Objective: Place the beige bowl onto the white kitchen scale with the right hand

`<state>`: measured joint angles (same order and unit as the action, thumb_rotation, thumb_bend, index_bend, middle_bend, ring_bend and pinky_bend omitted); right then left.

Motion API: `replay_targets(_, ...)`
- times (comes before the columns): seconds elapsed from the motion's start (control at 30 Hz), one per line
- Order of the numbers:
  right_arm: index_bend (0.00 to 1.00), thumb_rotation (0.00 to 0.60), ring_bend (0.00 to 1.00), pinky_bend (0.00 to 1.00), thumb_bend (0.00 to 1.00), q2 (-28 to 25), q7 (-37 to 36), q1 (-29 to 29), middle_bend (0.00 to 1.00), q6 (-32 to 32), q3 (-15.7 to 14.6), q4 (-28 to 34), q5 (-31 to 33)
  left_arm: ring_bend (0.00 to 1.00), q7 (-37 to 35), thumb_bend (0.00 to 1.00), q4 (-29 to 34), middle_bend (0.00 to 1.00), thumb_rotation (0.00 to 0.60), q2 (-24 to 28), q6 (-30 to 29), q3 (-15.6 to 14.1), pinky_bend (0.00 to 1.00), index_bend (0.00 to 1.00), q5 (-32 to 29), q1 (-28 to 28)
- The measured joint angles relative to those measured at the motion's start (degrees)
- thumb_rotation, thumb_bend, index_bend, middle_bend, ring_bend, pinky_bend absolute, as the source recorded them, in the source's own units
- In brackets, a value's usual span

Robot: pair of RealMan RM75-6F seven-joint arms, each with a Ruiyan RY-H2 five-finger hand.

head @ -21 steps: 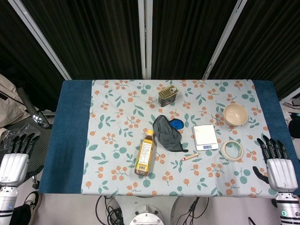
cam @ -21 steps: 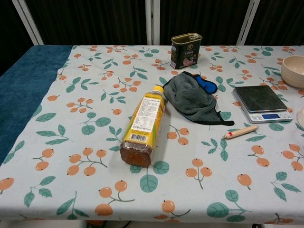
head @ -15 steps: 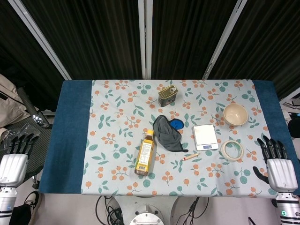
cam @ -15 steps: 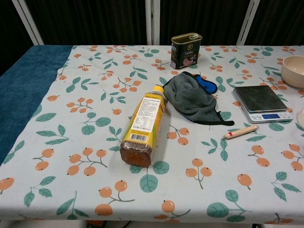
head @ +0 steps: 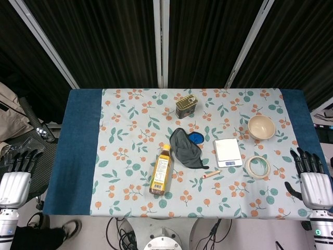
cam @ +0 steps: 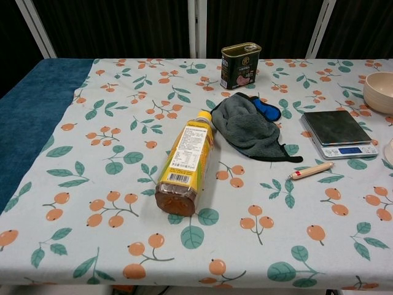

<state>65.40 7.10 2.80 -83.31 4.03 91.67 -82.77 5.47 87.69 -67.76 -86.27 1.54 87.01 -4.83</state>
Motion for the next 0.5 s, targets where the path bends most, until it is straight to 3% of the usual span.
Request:
replay_targets(0.27,0.00,0.600,0.00,0.00,0.10,-1.2,-0.4,4.1,0.00,6.9,3.4,-1.1,5.9,0.00,-0.5,0.12,-0.8,0.05,0.600,-0.3,0.3,-0.2,0.05,0.11,0.3,-0.1)
replay_targets(0.5,0.00,0.600,0.00,0.00,0.01,-2.6,2.3,11.5,0.00,19.5,8.1,-2.6,17.1,0.00,-1.1,0.12,-0.2,0.05,0.600,0.0,0.1,-0.6,0.05,0.11,0.7,0.2)
